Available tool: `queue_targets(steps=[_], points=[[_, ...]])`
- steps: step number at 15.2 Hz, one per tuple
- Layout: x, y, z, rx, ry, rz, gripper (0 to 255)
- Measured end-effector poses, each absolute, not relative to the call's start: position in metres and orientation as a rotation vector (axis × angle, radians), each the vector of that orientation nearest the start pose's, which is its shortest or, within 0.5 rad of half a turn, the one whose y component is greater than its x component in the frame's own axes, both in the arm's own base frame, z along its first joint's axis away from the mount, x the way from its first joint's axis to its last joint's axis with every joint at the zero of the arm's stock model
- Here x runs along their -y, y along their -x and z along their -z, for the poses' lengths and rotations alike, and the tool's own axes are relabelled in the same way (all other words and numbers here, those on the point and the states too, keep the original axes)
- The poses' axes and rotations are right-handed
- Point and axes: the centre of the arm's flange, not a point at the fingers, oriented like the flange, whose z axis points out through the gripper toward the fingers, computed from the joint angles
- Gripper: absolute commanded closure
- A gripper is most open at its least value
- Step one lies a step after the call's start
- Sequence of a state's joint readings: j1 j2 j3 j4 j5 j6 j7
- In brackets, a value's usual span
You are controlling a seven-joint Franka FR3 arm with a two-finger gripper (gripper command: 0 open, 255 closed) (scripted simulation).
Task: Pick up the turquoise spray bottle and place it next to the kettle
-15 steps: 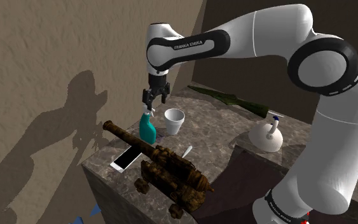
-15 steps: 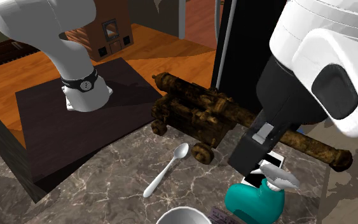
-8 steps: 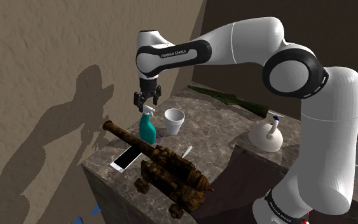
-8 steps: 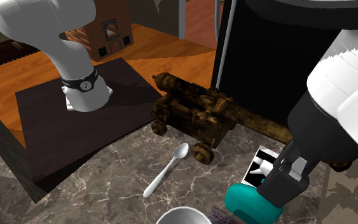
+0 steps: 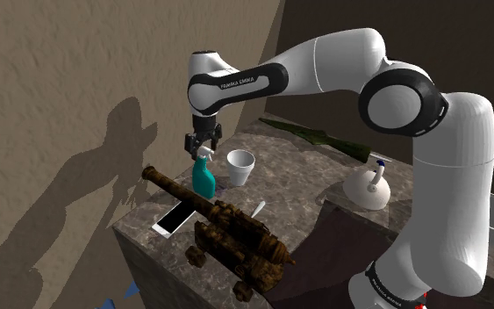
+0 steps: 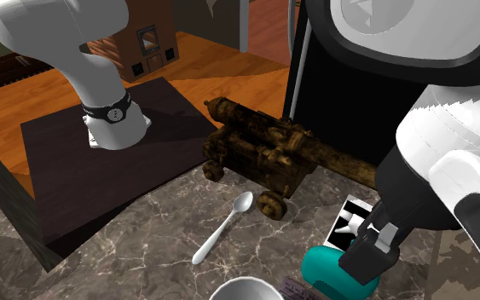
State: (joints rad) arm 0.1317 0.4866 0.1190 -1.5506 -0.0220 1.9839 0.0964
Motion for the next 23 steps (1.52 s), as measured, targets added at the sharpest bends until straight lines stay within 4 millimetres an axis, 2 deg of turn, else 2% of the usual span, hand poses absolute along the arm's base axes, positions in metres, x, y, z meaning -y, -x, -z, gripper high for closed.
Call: queue_targets(steps=[3, 4, 15, 23], points=[[-0.157, -0.664, -0.365, 0.235, 3.105, -0.086, 0], [-0.157, -0.664, -0.365, 0.235, 3.105, -0.086, 255], [-0.157, -0.664, -0.367, 0.235, 3.105, -0.086, 255], [-0.157, -0.664, -0.407, 0.235, 3.105, -0.086, 255]])
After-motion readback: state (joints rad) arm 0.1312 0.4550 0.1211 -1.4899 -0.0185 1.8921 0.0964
